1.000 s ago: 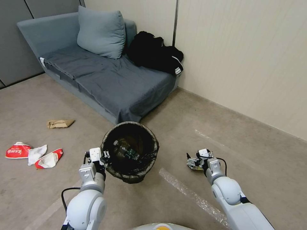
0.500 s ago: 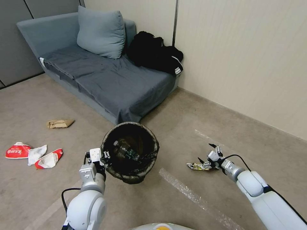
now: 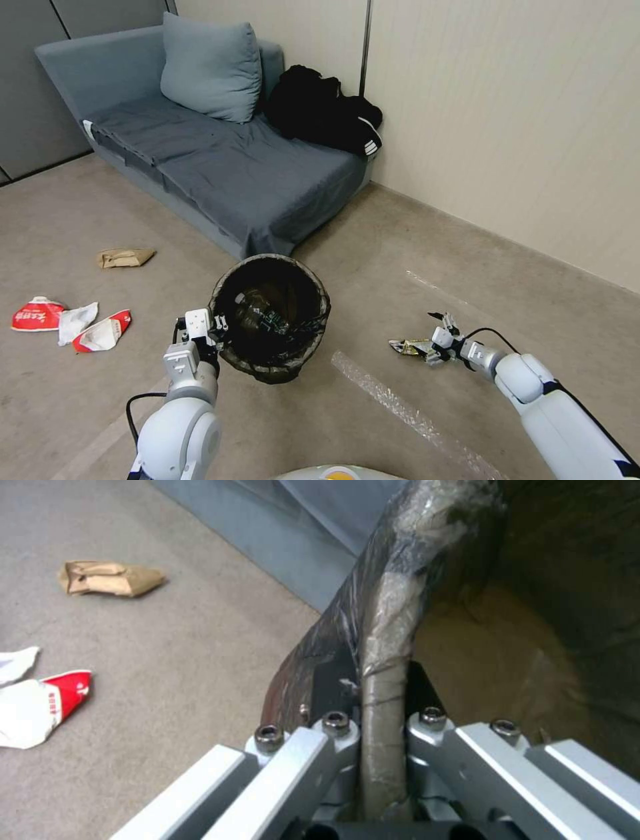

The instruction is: Pick up the trash bin, then pick up the garbage from the floor and place it into the trash bin.

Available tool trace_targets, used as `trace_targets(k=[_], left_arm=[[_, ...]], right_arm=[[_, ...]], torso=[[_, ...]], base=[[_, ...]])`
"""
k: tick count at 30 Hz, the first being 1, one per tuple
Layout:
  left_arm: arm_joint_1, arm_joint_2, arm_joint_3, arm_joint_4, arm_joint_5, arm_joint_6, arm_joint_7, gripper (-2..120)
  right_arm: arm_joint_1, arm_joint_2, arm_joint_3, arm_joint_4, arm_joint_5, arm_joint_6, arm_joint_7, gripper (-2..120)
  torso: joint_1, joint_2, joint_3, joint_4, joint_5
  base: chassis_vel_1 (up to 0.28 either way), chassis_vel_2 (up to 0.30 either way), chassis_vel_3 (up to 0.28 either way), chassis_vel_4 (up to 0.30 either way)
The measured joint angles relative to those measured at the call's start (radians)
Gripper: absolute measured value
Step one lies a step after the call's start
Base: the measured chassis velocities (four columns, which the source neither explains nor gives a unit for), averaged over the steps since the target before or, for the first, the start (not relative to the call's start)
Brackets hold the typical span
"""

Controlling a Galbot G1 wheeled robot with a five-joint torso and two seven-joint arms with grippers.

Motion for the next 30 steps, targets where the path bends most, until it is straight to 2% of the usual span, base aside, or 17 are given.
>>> trace_targets(k=[13, 16, 30], left_arm=[[0.007, -0.004, -0.002, -0.008, 0.003, 0.0, -0.001, 0], [0.011, -0.005, -0.001, -0.008, 0.006, 0.0, -0.002, 0], [0.013, 0.0, -0.001, -0.011, 0.007, 0.0, -0.002, 0]], right_arm=[[0.052, 0.085, -0.006, -0.149, -0.044, 0.028, -0.006, 100], [0.075, 0.109, -0.005, -0.194, -0.053, 0.03, 0.01, 100], [0.12, 0.132, -0.019, -0.308, -0.062, 0.033, 0.069, 100]], torso=[[0.0, 0.0, 0.0, -0.0002, -0.0001], [0.0, 0.0, 0.0, -0.0012, -0.0016], [0.0, 0.001, 0.0, -0.0003, -0.0008]], base=[[0.0, 0.0, 0.0, 0.0], [0.0, 0.0, 0.0, 0.0], [0.0, 0.0, 0.0, 0.0]])
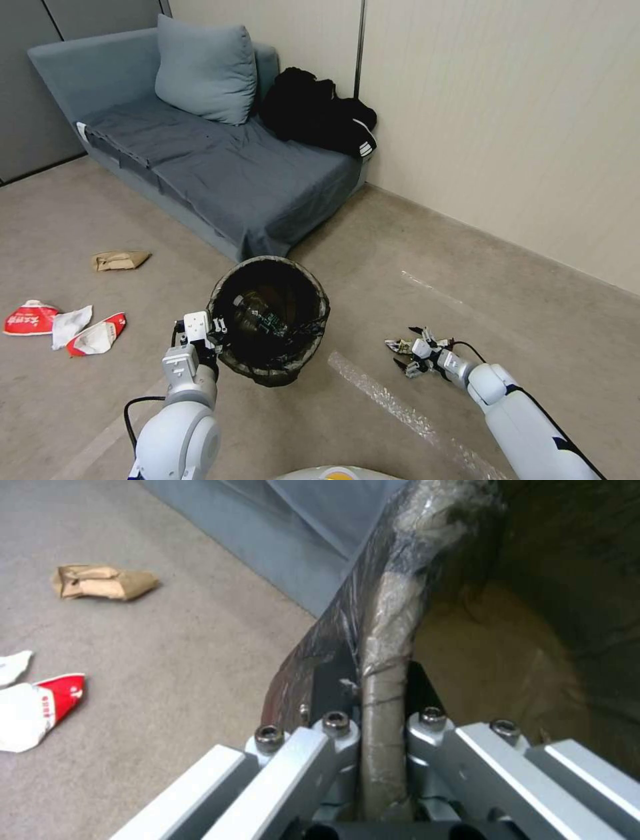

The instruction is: Pick up the trash bin, then pick up the garbage from the floor and place it into the trash bin.

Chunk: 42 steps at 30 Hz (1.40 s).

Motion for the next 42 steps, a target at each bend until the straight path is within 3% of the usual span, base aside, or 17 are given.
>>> trace_targets(k=[9, 16, 26, 27, 28, 29, 30, 32, 42], left_arm=[[0.01, 0.0, -0.001, -0.004, 0.001, 0.0, 0.0, 0], [0.008, 0.0, -0.004, -0.004, 0.001, 0.0, 0.0, 0], [-0.008, -0.001, 0.0, 0.01, -0.001, 0.001, 0.0, 0], [-0.008, 0.0, 0.0, 0.013, -0.002, 0.001, -0.001, 0], [-0.008, 0.0, 0.0, 0.013, -0.002, 0.001, -0.001, 0], [-0.008, 0.0, 0.0, 0.016, -0.002, 0.001, 0.0, 0], [-0.009, -0.001, 0.002, 0.018, -0.002, 0.001, 0.0, 0], [-0.011, -0.002, 0.005, 0.019, -0.001, 0.001, 0.0, 0], [-0.011, -0.003, 0.005, 0.019, 0.0, 0.001, 0.0, 0]], right_arm=[[0.04, 0.019, -0.008, -0.09, -0.001, 0.007, 0.041, 100], [0.032, 0.016, -0.008, -0.09, 0.031, 0.007, 0.053, 100], [-0.033, -0.034, 0.009, -0.014, 0.202, 0.006, 0.007, 100], [-0.049, -0.054, 0.023, 0.014, 0.29, -0.035, 0.0, 94], [-0.049, -0.054, 0.023, 0.014, 0.29, -0.035, 0.0, 94], [-0.051, -0.061, 0.03, 0.019, 0.319, -0.052, 0.0, 91], [-0.054, -0.062, 0.03, 0.021, 0.336, -0.056, 0.0, 88], [-0.055, -0.062, 0.03, 0.023, 0.355, -0.059, -0.001, 84], [-0.069, -0.072, 0.032, 0.038, 0.483, -0.088, 0.002, 55]], torso=[[0.0, 0.0, 0.0, 0.0009, 0.0013], [0.0, -0.001, 0.0, 0.0015, 0.0025], [0.0, -0.001, 0.001, 0.0015, 0.0035], [0.001, -0.001, 0.001, -0.0002, 0.0009], [0.001, -0.001, 0.001, -0.0002, 0.0009], [0.001, -0.001, 0.001, -0.0005, -0.0016], [0.001, -0.001, 0.001, -0.0016, -0.0009], [0.0, -0.001, 0.001, -0.0009, 0.0012], [0.001, -0.001, 0.001, -0.0002, 0.0]], base=[[0.0, 0.0, 0.0, 0.0], [0.0, 0.0, 0.0, 0.0], [0.0, 0.0, 0.0, 0.0], [0.0, 0.0, 0.0, 0.0], [0.0, 0.0, 0.0, 0.0], [0.0, 0.0, 0.0, 0.0], [0.0, 0.0, 0.0, 0.0], [0.0, 0.0, 0.0, 0.0], [0.0, 0.0, 0.0, 0.0]])
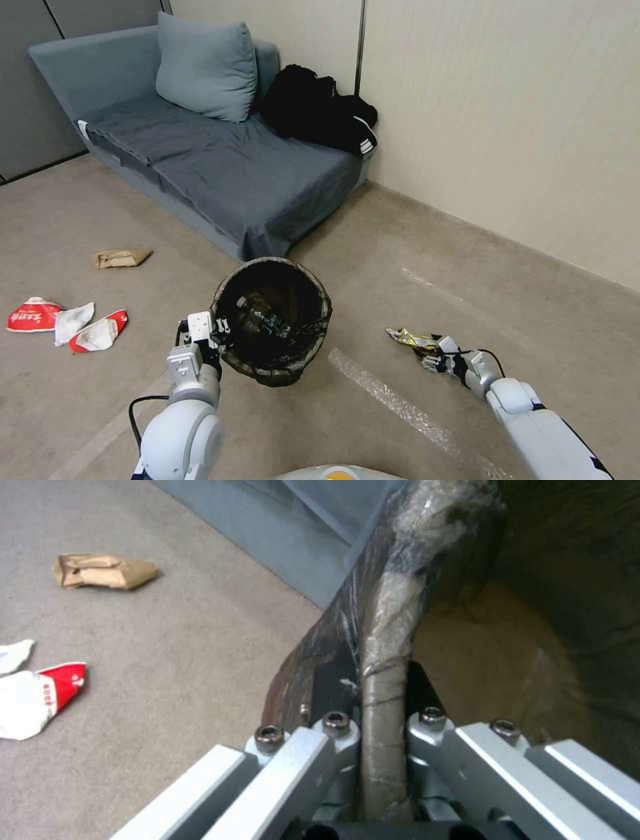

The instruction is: Pick up the trash bin, then pick up the garbage from the floor and place it into the trash bin.

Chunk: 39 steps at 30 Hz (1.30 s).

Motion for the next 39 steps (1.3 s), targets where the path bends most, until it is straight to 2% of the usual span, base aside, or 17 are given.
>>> trace_targets(k=[2, 4, 5, 10, 12, 13, 15, 24, 27, 28, 30, 32, 33, 35, 36, 38, 39], left_arm=[[-0.002, -0.001, 0.002, 0.002, 0.0, 0.0, 0.0, 0], [-0.003, -0.002, 0.003, 0.003, 0.0, 0.0, 0.0, 0], [-0.003, -0.003, 0.006, 0.003, 0.0, 0.0, 0.0, 0], [-0.002, -0.005, 0.01, 0.004, 0.003, -0.001, 0.0, 0], [-0.003, 0.0, 0.007, 0.004, 0.001, -0.002, 0.0, 0], [-0.003, 0.0, 0.007, 0.004, 0.001, -0.002, 0.0, 0], [-0.003, 0.003, 0.005, 0.004, -0.002, -0.002, 0.0, 0], [-0.007, 0.005, 0.008, 0.007, -0.004, -0.002, 0.0, 0], [-0.009, 0.01, 0.011, 0.013, -0.009, -0.001, 0.0, 0], [-0.011, 0.012, 0.011, 0.016, -0.01, -0.001, 0.0, 0], [-0.012, 0.014, 0.013, 0.018, -0.011, -0.001, 0.0, 0], [-0.013, 0.018, 0.018, 0.022, -0.013, 0.0, 0.0, 0], [-0.013, 0.018, 0.018, 0.022, -0.013, 0.0, 0.0, 0], [-0.014, 0.023, 0.029, 0.025, -0.014, 0.001, 0.0, 0], [-0.014, 0.023, 0.029, 0.025, -0.014, 0.001, 0.0, 0], [-0.014, 0.028, 0.04, 0.028, -0.014, 0.002, 0.0, 0], [-0.014, 0.028, 0.04, 0.028, -0.014, 0.002, 0.0, 0]], right_arm=[[0.0, -0.002, 0.0, 0.0, 0.002, 0.0, 0.0, 45], [0.0, -0.002, 0.0, 0.0, 0.002, 0.001, 0.001, 44], [0.0, -0.002, 0.0, 0.0, 0.002, 0.001, 0.001, 36], [0.004, 0.004, -0.001, -0.003, 0.0, 0.007, 0.005, 22], [0.006, 0.007, -0.003, -0.009, -0.004, 0.013, 0.007, 10], [0.006, 0.007, -0.003, -0.009, -0.004, 0.013, 0.007, 10], [0.009, 0.011, -0.003, -0.018, -0.008, 0.019, 0.008, 0], [0.002, 0.022, -0.005, 0.012, 0.009, 0.046, 0.046, 0], [-0.043, 0.02, -0.001, 0.149, 0.077, 0.066, 0.078, 0], [-0.071, 0.017, 0.0, 0.239, 0.104, 0.075, 0.09, 0], [-0.088, 0.016, 0.0, 0.297, 0.117, 0.078, 0.097, 0], [-0.142, 0.013, -0.009, 0.496, 0.147, 0.093, 0.115, 0], [-0.142, 0.013, -0.009, 0.496, 0.147, 0.093, 0.115, 0], [-0.2, 0.017, -0.046, 0.695, 0.15, 0.122, 0.122, 0], [-0.2, 0.017, -0.046, 0.695, 0.15, 0.122, 0.122, 0], [-0.232, 0.028, -0.092, 0.831, 0.136, 0.146, 0.125, 0], [-0.232, 0.028, -0.092, 0.831, 0.136, 0.146, 0.125, 0]], torso=[[0.0, 0.0, 0.0, -0.0001, 0.0008], [0.0, 0.0, 0.0, -0.0001, 0.0006], [0.0, 0.0, 0.0, 0.0, 0.0005], [0.0, 0.0, 0.0, 0.0002, 0.0007], [0.0, 0.0, 0.0, 0.0003, 0.0006], [0.0, 0.0, 0.0, 0.0003, 0.0006], [0.0, 0.0, 0.0, 0.0003, 0.0007], [0.0, 0.0, 0.0, 0.0004, 0.0011], [0.0, 0.0, 0.0, 0.0006, 0.0008], [0.0, 0.0, 0.0, 0.0004, 0.0008], [0.0, 0.0, 0.0, 0.0002, 0.0011], [0.0, 0.0, 0.0, 0.0007, 0.0002], [0.0, 0.0, 0.0, 0.0007, 0.0002], [0.0, 0.0, 0.0, 0.0004, 0.0006], [0.0, 0.0, 0.0, 0.0004, 0.0006], [0.0, 0.0, 0.0, 0.0002, 0.0006], [0.0, 0.0, 0.0, 0.0002, 0.0006]], base=[[0.0, 0.0, 0.0, 0.0], [0.0, 0.0, 0.0, 0.0], [0.0, 0.0, 0.0, 0.0], [0.0, 0.0, 0.0, 0.0], [0.0, 0.0, 0.0, 0.0], [0.0, 0.0, 0.0, 0.0], [0.0, 0.0, 0.0, 0.0], [0.0, 0.0, 0.0, 0.0], [0.0, 0.0, 0.0, 0.0], [0.0, 0.0, 0.0, 0.0], [0.0, 0.0, 0.0, 0.0], [0.0, 0.0, 0.0, 0.0], [0.0, 0.0, 0.0, 0.0], [0.0, 0.0, 0.0, 0.0], [0.0, 0.0, 0.0, 0.0], [0.0, 0.0, 0.0, 0.0], [0.0, 0.0, 0.0, 0.0]])
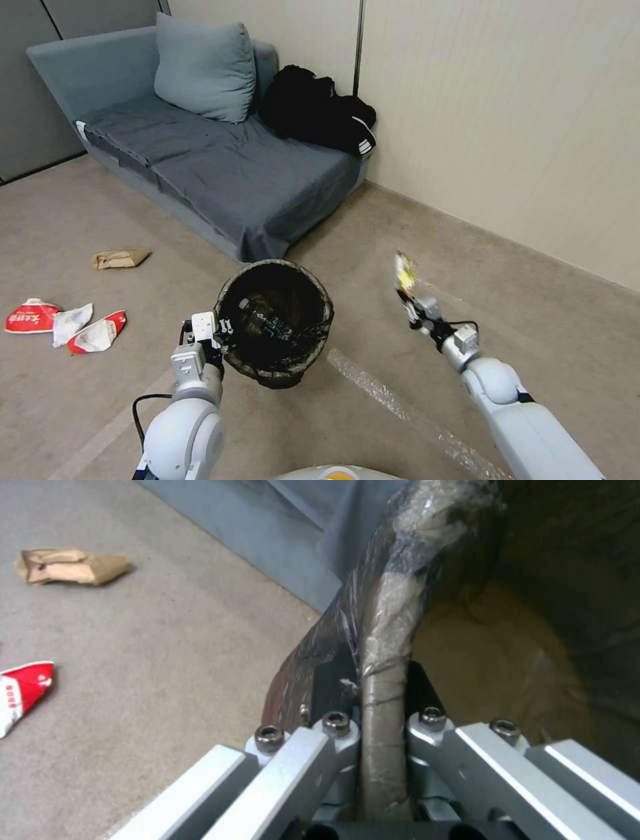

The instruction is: Pick up the trash bin, then pick up the garbage from the floor and place it into the trash bin.

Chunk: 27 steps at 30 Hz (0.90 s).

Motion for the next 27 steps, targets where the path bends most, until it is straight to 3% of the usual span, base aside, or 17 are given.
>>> trace_targets(k=[2, 6, 11, 14, 27], left_arm=[[0.001, 0.006, 0.01, 0.003, 0.0, 0.001, 0.0, 0], [0.003, 0.01, 0.022, 0.006, 0.0, 0.003, 0.0, 0], [0.004, 0.008, 0.038, 0.007, 0.005, 0.005, 0.0, 0], [0.004, 0.002, 0.045, 0.008, 0.011, 0.007, 0.0, 0], [0.004, -0.006, 0.057, 0.004, 0.019, 0.007, -0.002, 0]], right_arm=[[-0.02, 0.005, -0.096, 0.132, -0.021, 0.014, 0.025, 0], [-0.01, 0.0, -0.235, 0.208, -0.036, 0.013, 0.07, 0], [0.059, 0.013, -0.414, 0.199, -0.068, -0.008, 0.12, 0], [0.086, 0.033, -0.465, 0.154, -0.082, -0.009, 0.122, 0], [0.073, 0.039, -0.447, 0.026, -0.088, 0.026, 0.126, 0]], torso=[[0.0, 0.0, 0.0, 0.0004, 0.0], [0.0, 0.0, 0.0, 0.0001, -0.0002], [0.0, 0.0, 0.0, 0.0002, 0.0002], [0.0, 0.0, 0.0, 0.0005, 0.0004], [0.0, 0.0, 0.0, 0.0002, 0.0002]], base=[[0.0, 0.0, 0.0, 0.0], [0.0, 0.0, 0.0, 0.0], [0.0, 0.0, 0.0, 0.0], [0.0, 0.0, 0.0, 0.0], [0.0, 0.0, 0.0, 0.0]])
